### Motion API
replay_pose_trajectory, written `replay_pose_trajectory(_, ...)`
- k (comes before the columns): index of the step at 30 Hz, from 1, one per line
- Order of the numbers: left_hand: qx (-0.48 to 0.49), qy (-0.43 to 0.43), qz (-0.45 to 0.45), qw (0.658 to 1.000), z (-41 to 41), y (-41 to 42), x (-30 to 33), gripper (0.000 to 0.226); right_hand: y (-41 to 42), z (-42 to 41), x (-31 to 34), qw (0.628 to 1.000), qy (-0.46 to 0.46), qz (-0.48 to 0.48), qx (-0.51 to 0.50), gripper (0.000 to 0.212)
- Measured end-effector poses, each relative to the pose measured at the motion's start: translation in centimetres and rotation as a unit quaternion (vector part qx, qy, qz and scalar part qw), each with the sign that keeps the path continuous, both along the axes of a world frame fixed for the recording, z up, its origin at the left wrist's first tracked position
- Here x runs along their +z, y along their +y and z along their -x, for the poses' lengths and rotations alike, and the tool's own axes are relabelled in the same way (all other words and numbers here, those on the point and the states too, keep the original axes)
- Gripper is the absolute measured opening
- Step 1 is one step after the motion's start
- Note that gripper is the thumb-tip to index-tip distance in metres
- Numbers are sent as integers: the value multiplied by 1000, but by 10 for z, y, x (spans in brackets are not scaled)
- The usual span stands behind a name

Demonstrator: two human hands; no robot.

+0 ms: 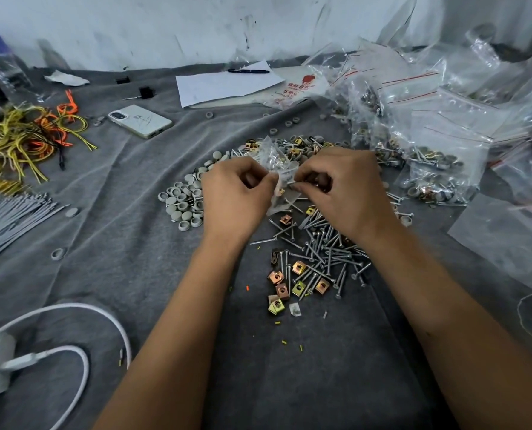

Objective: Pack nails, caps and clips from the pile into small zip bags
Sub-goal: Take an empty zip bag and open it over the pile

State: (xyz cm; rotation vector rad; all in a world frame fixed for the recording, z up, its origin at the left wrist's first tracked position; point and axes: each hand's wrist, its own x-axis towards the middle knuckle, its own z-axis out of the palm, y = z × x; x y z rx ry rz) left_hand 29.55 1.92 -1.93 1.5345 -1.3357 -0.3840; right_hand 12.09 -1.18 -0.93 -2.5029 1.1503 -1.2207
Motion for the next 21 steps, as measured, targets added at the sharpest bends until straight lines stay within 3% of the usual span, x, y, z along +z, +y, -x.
replay_pose_trajectory(4, 6, 9, -1, 1000, 8, 3, 4, 15, 3, -4, -2, 1000, -26, -10, -8, 22)
replay_pose_trajectory(11, 36, 44, 21, 998, 8, 5, 8, 16, 4, -7, -2, 999, -12, 9, 42, 16)
replay_pose_trajectory(16, 74, 68, 38, 994, -2, 4, 7, 17, 1, -5, -1, 997, -50, 40, 51, 12)
replay_pose_trajectory(18, 80, 70, 37, 994, -3, 4, 6, 17, -1, -1, 0, 997, -14, 0, 74, 13)
replay_pose_trajectory(21, 77, 67, 31, 994, -2, 4, 5, 19, -5, 4, -4, 977, 157, -113, 92, 17)
